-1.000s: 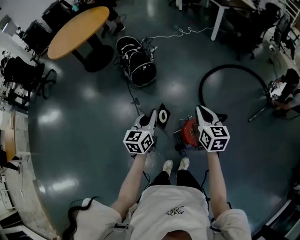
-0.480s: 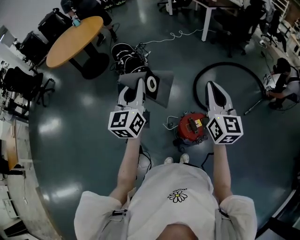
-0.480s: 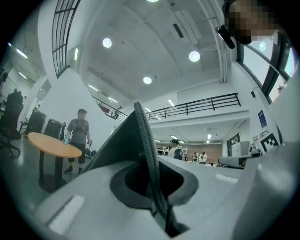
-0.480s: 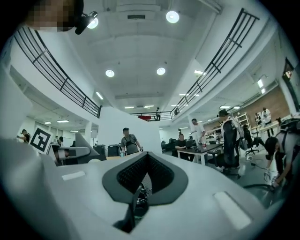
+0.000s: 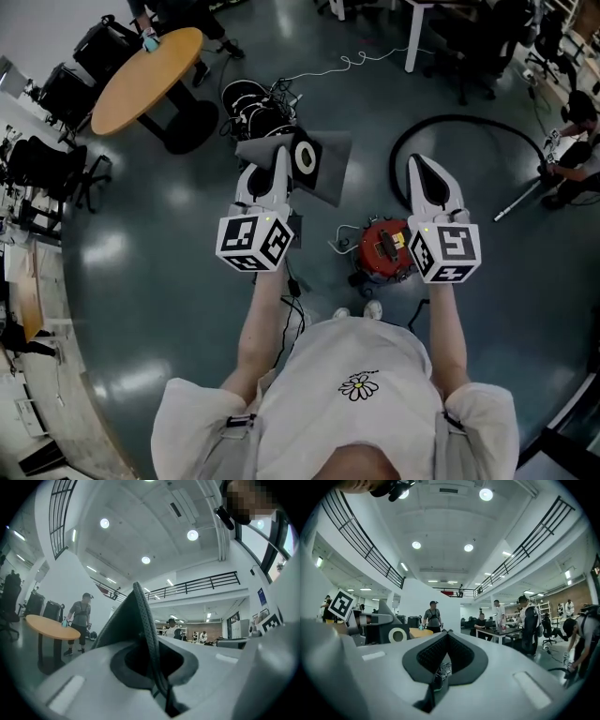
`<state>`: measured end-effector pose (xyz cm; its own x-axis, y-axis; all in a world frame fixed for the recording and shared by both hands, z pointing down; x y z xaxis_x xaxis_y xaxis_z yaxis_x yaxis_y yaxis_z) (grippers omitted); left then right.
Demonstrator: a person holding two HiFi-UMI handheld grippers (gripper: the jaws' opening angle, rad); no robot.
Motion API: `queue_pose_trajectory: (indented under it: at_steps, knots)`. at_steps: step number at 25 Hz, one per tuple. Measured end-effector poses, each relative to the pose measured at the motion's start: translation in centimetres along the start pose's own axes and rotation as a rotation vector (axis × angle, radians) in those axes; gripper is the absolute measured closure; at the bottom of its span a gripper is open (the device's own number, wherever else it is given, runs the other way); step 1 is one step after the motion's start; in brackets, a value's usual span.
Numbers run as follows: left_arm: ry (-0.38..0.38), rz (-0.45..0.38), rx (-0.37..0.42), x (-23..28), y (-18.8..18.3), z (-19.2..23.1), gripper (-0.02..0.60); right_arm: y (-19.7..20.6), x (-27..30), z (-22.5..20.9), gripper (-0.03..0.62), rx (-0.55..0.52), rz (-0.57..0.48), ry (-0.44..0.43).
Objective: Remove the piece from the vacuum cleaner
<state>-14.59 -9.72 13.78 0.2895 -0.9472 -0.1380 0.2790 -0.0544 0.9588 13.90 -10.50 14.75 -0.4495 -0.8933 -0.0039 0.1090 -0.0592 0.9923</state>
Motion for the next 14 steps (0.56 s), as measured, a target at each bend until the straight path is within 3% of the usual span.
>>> queue_pose_trajectory:
  at_steps: [14]
  knots:
    - [0.006,0.033,-0.019,1.0,1.8,-1.3,0.560,1.1,-0.4,-0.2,0.571,-0.038,0.019,-0.035]
Point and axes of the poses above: the fingertips, and each gripper's own axes: x forward along the fingers, z to its left, y out of its underside, the point moved 8 cm from there along -x, backward along the fingers, and after that the axes turned 6 degrees about -x, right-handed, at the moved point
